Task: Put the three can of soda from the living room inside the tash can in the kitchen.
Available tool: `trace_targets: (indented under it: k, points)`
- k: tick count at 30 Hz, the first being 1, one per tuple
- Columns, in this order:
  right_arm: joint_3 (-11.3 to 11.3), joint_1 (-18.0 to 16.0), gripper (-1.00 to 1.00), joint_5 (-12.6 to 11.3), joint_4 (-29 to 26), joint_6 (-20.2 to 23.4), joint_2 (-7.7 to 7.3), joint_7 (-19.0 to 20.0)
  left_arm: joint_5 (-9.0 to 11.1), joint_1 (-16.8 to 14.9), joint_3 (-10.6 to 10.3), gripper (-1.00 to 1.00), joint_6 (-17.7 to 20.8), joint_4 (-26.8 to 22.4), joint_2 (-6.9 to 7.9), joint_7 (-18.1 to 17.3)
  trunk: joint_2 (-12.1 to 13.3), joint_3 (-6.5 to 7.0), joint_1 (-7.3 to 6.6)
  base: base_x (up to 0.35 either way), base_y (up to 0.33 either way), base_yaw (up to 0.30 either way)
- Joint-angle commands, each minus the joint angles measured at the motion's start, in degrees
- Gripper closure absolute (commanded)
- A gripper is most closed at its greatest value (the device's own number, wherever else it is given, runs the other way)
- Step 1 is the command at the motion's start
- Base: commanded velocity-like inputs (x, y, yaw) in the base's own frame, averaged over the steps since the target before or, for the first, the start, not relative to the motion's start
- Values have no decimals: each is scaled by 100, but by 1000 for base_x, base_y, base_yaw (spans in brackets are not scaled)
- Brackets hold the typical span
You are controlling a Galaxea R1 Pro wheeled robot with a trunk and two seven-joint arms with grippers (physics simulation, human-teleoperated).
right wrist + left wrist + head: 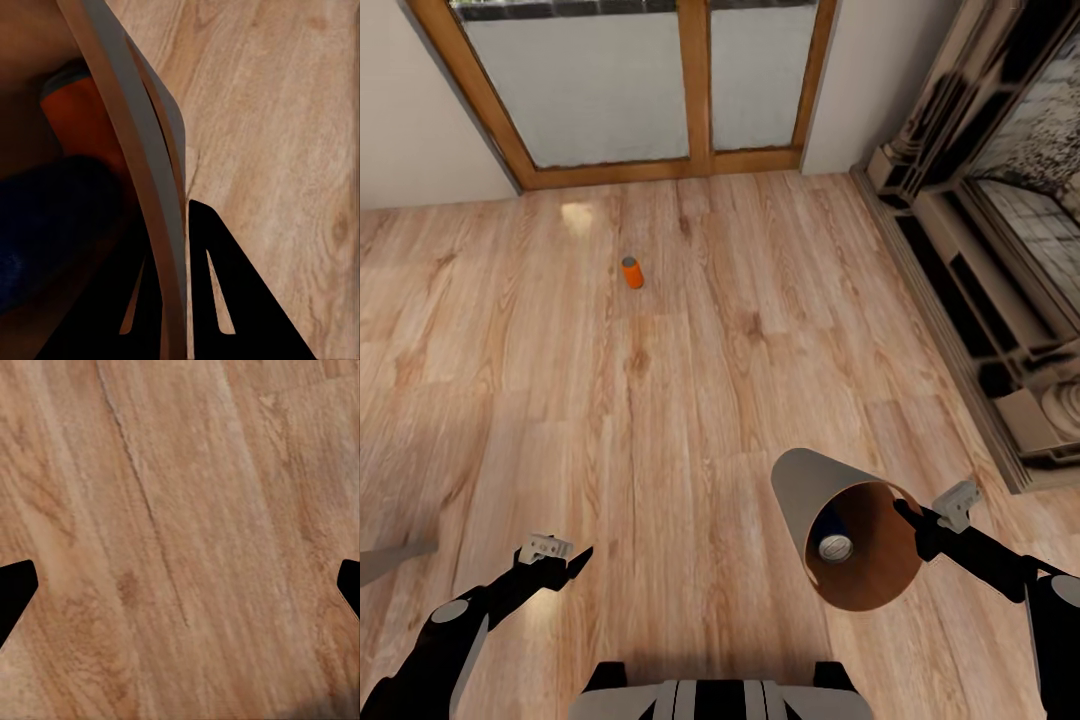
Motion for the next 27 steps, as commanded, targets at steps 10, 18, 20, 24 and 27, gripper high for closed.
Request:
trace_targets:
  k: [10, 18, 20, 24, 27]
  points:
    - [1, -2, 100, -58, -2, 21, 4, 58, -3, 0, 0, -100, 0, 1, -1, 0, 0, 93, 0, 327, 0, 0]
    - [1, -2, 100, -60, 0, 21, 7, 63, -3, 0, 0, -100, 10, 1, -1, 0, 0, 166, 0, 327, 0, 0]
    - [1, -2, 100, -58, 2, 21, 7, 58, -3, 0, 0, -100, 14, 1, -1, 1, 0, 185, 0, 327, 0, 0]
    - [5, -2, 100, -52, 3, 21, 7, 47, -3, 0, 0, -100, 17, 1, -1, 0, 0, 222, 0, 327, 18, 0]
    - [9, 0, 100, -46, 3, 23, 10, 30, -3, 0, 0, -100, 21, 1, -1, 0, 0, 249, 0, 327, 68, 0]
